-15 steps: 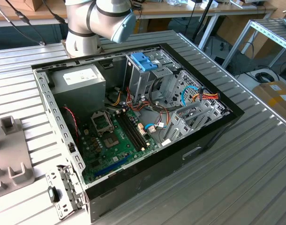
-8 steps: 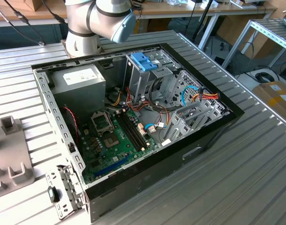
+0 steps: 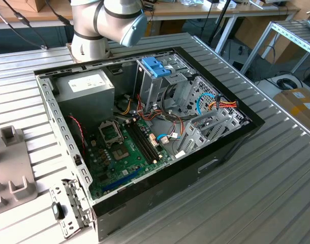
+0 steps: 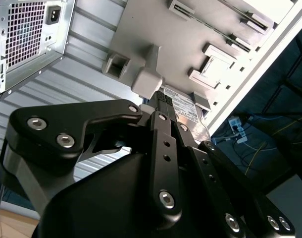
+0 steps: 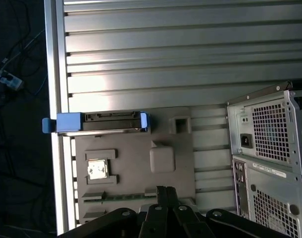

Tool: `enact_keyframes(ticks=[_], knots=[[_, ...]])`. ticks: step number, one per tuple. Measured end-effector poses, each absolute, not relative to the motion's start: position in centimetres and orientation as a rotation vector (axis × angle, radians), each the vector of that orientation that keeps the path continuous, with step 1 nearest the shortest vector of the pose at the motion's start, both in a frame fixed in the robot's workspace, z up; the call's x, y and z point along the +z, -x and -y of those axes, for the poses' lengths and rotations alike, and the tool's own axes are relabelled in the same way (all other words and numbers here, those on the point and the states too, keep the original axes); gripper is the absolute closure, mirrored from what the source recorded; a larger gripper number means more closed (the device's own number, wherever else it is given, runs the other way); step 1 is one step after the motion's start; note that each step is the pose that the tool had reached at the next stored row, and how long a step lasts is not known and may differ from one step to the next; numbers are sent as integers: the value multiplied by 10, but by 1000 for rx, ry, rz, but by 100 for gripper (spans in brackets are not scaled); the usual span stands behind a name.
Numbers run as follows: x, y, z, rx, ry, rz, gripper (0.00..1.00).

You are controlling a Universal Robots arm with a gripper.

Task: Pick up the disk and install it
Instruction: 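Reach for the disk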

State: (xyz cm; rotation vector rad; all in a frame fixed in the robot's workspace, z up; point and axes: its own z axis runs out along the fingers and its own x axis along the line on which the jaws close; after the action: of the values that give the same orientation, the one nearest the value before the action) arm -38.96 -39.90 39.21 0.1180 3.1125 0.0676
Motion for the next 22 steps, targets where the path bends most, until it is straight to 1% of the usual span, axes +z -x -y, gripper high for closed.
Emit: enact_keyframes(ticks=[22], knots=[[392,400,399,68,-118,-3113,90]])
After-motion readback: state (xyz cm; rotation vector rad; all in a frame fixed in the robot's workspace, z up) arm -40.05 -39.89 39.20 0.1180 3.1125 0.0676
